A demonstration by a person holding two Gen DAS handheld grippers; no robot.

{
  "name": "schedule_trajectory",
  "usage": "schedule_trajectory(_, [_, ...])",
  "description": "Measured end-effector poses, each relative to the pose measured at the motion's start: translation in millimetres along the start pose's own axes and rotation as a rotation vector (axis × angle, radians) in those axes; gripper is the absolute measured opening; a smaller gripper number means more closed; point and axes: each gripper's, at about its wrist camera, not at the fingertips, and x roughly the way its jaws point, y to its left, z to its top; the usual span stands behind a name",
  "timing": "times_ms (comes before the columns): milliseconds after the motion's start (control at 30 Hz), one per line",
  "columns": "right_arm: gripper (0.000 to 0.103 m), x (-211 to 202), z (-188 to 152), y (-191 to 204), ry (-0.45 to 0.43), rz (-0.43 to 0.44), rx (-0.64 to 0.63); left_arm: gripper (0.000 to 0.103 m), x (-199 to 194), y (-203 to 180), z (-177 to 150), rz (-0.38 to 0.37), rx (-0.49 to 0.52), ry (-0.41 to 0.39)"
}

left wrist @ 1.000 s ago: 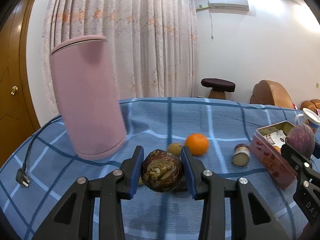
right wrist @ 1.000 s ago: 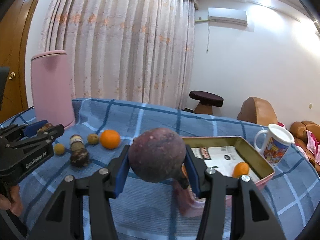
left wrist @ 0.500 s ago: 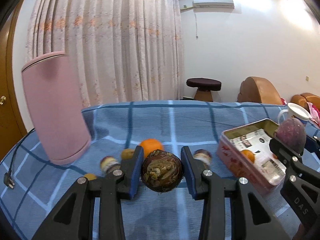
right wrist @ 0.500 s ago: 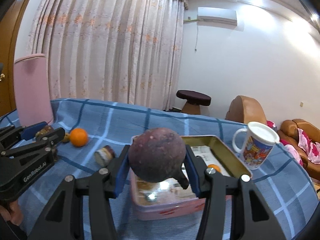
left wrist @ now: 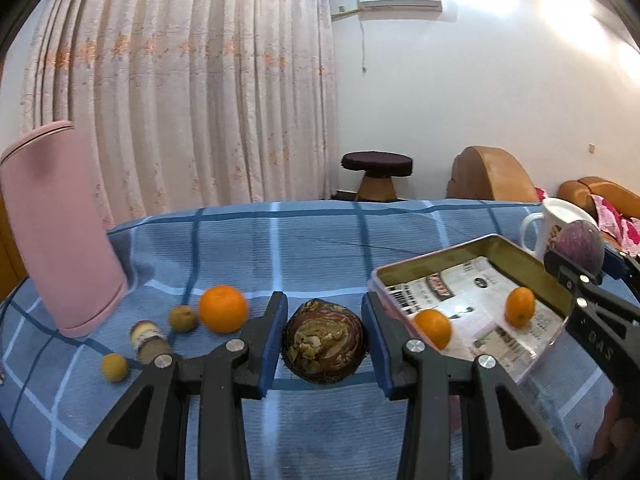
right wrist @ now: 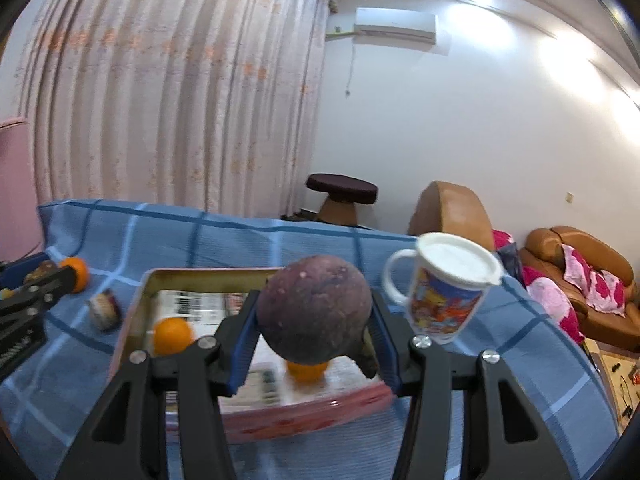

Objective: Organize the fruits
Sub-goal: 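Carry the purple fruit and brown fruit over the pink tin with both tools, then open the right tool to drop the purple fruit while the left tool releases the brown fruit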

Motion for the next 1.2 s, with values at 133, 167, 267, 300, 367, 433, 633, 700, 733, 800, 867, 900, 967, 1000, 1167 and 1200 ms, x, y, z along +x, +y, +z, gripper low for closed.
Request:
schedule_trajectory(133, [0.054, 12.0, 1.6, -25.7, 0.020, -0.037, 0.029, 0.041, 6.8, -16.3, 4.1, -0.043, 0.005, 0.004])
schedule_trajectory(167, [0.054, 14.7, 2.3, -31.8, 0.027, -0.041, 0.041, 0.041, 8.4, -21.9, 5.2, -0.055, 0.007, 0.004])
schedule_trajectory(267, [0.054, 22.7, 3.8, -48.0, 0.048, -0.040, 0.074, 0.041, 15.0, -41.7, 8.4, -0.097, 0.018, 0.011])
schedule_trajectory(300, [0.054, 25.3, 4.0, -51.7, 0.055, -0.037, 0.079, 0.041, 16.9, -48.4, 9.3, -0.111, 0.023, 0.014])
schedule_trajectory(367, [0.054, 31.8, 5.2, -56.1, 0.067, -0.026, 0.085, 0.041, 19.9, -60.6, 10.3, -0.136, 0.037, 0.018])
schedule_trajectory(433, [0.054, 39.0, 7.1, -59.5, 0.086, -0.002, 0.105, 0.041, 24.2, -74.8, 12.0, -0.161, 0.056, 0.027])
schedule_trajectory(633, [0.054, 65.4, 12.9, -54.4, 0.154, 0.070, 0.124, 0.041, 40.6, -100.3, 14.5, -0.212, 0.090, 0.099])
schedule_trajectory(700, [0.054, 73.7, 13.2, -51.2, 0.179, 0.096, 0.123, 0.041, 45.0, -105.0, 14.5, -0.221, 0.103, 0.121])
schedule_trajectory(733, [0.054, 78.0, 13.9, -49.0, 0.194, 0.114, 0.123, 0.041, 47.1, -106.7, 14.4, -0.220, 0.107, 0.132])
schedule_trajectory(800, [0.054, 84.4, 13.8, -44.2, 0.216, 0.141, 0.116, 0.041, 51.8, -108.7, 13.5, -0.217, 0.112, 0.156])
schedule_trajectory(867, [0.054, 88.3, 13.0, -36.6, 0.237, 0.158, 0.091, 0.041, 55.9, -110.1, 11.8, -0.212, 0.117, 0.184])
schedule_trajectory(900, [0.055, 89.7, 12.8, -32.6, 0.245, 0.152, 0.072, 0.041, 57.6, -110.4, 11.4, -0.210, 0.117, 0.193])
schedule_trajectory(967, [0.055, 91.0, 12.1, -29.0, 0.249, 0.136, 0.052, 0.041, 60.6, -109.9, 10.5, -0.203, 0.115, 0.209])
schedule_trajectory(1000, [0.055, 90.7, 11.8, -28.4, 0.250, 0.134, 0.048, 0.041, 61.6, -110.1, 10.0, -0.201, 0.114, 0.216])
schedule_trajectory(1167, [0.055, 86.3, 13.2, -20.3, 0.220, 0.144, 0.016, 0.041, 63.7, -109.4, 9.3, -0.199, 0.109, 0.226])
schedule_trajectory(1200, [0.055, 86.1, 13.2, -18.0, 0.221, 0.159, 0.010, 0.041, 65.0, -110.3, 9.0, -0.197, 0.112, 0.232])
